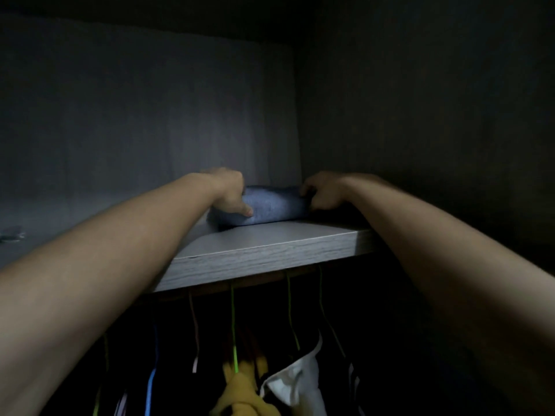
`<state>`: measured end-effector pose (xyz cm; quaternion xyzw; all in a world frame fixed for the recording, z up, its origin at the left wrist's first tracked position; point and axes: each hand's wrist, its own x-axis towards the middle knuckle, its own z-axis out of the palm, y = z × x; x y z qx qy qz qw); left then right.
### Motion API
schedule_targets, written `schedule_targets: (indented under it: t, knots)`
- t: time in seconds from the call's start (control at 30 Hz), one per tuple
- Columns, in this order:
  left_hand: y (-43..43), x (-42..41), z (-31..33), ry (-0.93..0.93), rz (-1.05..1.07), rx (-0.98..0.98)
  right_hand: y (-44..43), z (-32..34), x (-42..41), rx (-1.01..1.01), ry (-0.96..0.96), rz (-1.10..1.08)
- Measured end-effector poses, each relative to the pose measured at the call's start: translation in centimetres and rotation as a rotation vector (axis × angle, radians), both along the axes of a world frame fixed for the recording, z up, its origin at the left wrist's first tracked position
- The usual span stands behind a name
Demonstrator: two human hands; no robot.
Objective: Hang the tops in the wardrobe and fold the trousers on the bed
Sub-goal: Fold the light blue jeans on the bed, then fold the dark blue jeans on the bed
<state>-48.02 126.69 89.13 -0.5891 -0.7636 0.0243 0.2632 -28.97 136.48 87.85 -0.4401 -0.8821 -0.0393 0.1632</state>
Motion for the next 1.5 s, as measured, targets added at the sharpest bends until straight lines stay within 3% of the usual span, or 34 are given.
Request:
schedule_targets:
  t: [0.1, 0.17, 0.27, 0.4, 0.5, 0.63, 0.93, 1.07, 1.37, 1.5]
  knots:
    - [-1.1, 0.4, -0.4, -0.178, 0.054, -0.156, -1.4, -0.2, 0.4, -0.013, -0.078, -0.017]
    - [-2.2, 0.9, -0.5, -0.179, 0.032, -0.101, -2.5, -0.2, 0.8, 0.022, -0.068, -0.033]
    - [-4.8, 1.6, -0.6, -0.131, -0.089, 0.262, -4.5, 0.0, 1.6, 0.222, 0.107, -0.045]
    - [-9.7, 1.9, -1.7, 0.048, -0.248, 0.766, -8.3, -1.5, 3.0, 0.652, 0.303, -0.097]
    - [-13.1, 2.1, -3.5, 0.051, -0.373, 0.958, -11.5, -4.0, 3.9, 0.93, 0.358, -0.113]
    - [-15.9, 2.9, -8.6, -0.049, -0.522, 1.074, -15.5, -9.0, 4.9, 0.962, 0.394, -0.177]
    - [-15.3, 9.7, -22.0, -0.242, -0.827, 0.99, -22.1, -21.0, 12.7, 0.984, 0.152, -0.275]
    - [-15.3, 15.2, -25.7, -0.371, -0.93, 0.922, -24.7, -25.5, 20.2, 0.957, 0.08, -0.456]
    - [-18.8, 37.4, -32.4, -0.453, -1.198, 0.812, -36.2, -33.5, 41.8, 0.693, -0.025, -0.781]
    - [-21.6, 49.4, -37.7, -0.572, -1.239, 0.586, -43.3, -37.7, 52.2, 0.589, -0.042, -0.922]
